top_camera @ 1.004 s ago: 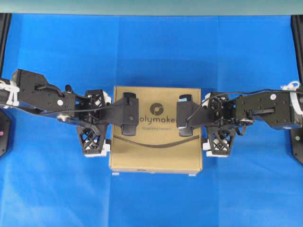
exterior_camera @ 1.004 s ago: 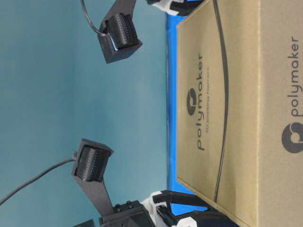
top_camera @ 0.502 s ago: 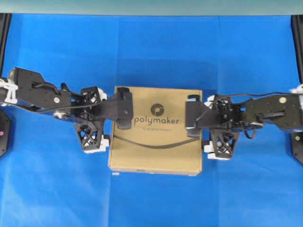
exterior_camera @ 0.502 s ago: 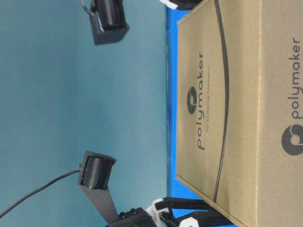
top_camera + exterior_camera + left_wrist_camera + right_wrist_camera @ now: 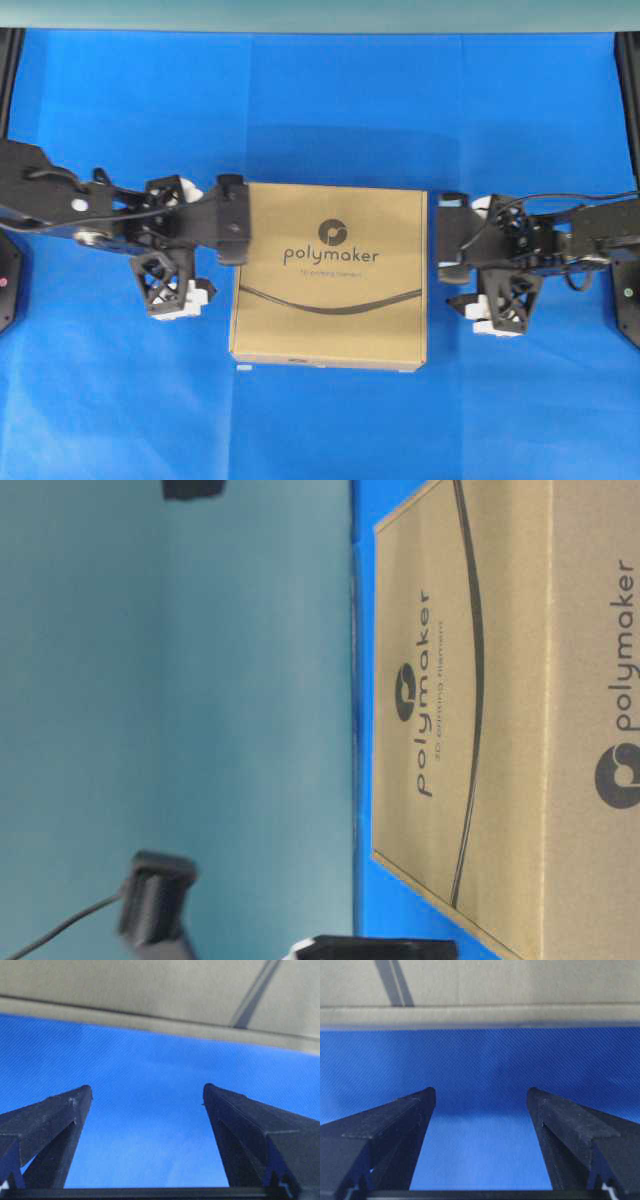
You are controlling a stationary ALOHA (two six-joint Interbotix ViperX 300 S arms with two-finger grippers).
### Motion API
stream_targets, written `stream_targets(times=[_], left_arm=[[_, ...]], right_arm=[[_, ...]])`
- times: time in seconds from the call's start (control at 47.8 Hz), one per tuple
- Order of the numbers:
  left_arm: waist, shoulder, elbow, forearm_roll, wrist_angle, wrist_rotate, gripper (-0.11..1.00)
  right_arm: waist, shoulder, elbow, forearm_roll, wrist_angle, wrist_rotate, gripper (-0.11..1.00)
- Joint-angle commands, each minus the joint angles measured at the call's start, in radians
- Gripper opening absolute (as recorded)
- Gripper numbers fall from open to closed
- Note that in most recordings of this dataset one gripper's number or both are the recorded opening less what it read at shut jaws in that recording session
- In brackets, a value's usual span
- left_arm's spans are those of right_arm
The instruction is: Lift up the cardboard box by clamping it between your arms.
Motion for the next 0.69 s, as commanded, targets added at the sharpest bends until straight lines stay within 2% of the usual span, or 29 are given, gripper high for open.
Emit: stream_targets(times=[0.0,0.314,0.669], left_arm=[[-0.002,-0.066,0.012,0.003,-0.014,0.002,0.88],[-0.003,-0.215,0.092,0.003,-0.031,-0.002,0.88],[-0.017,-0.278,0.115,0.003,-0.031,-0.002,0.88]], right_arm=[[-0.002,-0.083,0.011,0.002,-0.006,0.012,1.00],[-0.003,-0.285,0.081,0.002,-0.006,0.014,1.00],[-0.006,-0.472,0.133,0.002,0.002,0.023,1.00]])
